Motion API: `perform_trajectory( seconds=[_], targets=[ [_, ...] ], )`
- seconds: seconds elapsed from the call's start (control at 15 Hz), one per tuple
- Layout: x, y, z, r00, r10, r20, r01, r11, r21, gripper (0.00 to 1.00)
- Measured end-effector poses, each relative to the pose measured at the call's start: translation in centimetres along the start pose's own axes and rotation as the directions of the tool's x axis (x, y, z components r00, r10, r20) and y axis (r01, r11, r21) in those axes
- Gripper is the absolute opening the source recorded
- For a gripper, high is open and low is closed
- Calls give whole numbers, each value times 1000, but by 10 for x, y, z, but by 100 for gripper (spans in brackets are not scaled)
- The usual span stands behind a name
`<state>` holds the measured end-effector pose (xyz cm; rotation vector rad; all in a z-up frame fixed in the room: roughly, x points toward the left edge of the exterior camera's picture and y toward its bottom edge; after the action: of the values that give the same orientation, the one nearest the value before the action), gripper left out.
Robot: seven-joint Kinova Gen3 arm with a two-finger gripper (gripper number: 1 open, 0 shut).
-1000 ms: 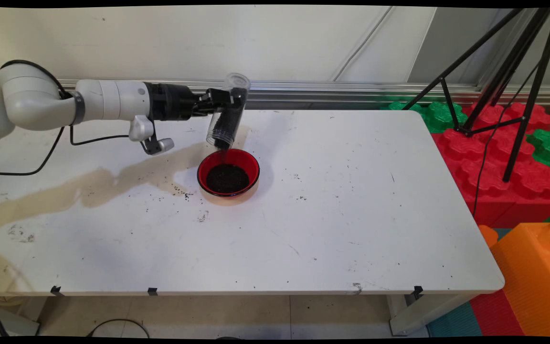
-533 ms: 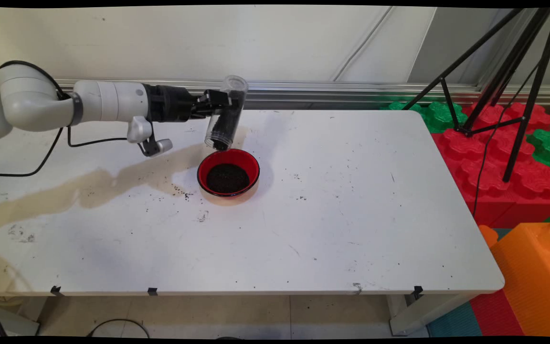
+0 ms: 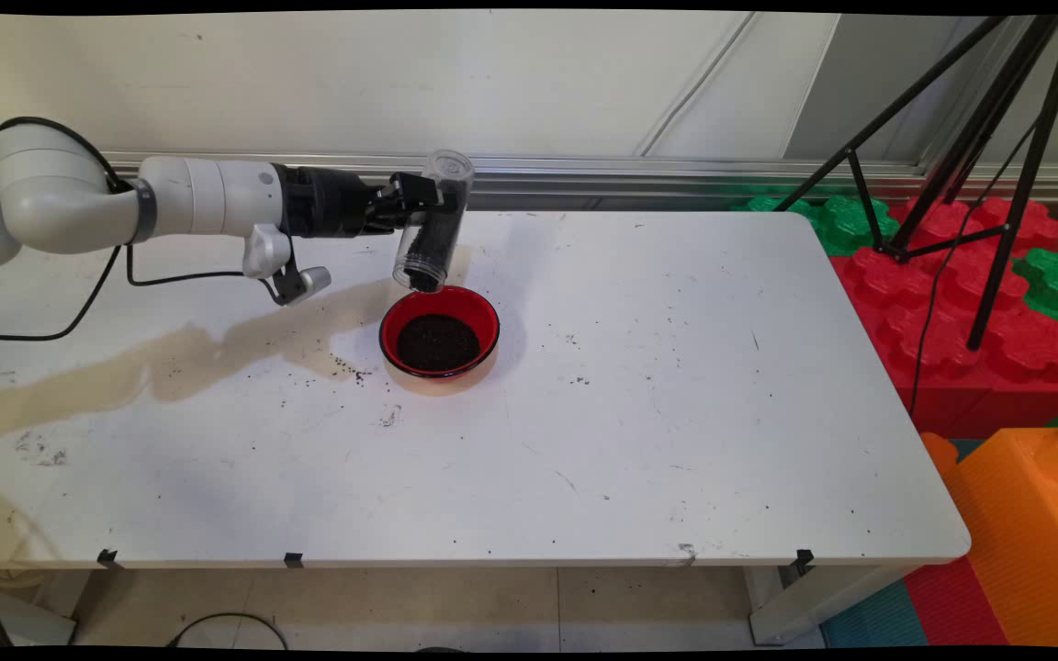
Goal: Pour the black seasoning powder in the red bowl
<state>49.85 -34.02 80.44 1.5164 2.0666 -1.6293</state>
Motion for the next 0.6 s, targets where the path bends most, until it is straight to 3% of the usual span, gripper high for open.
perform_trajectory(
  seconds=[0.27, 0.6],
  targets=[
    [0, -1, -1, 998, -68, -1, 68, 998, -11, 0],
    [-2, -1, -4, 984, -180, 3, 180, 983, -31, 0]
  ],
)
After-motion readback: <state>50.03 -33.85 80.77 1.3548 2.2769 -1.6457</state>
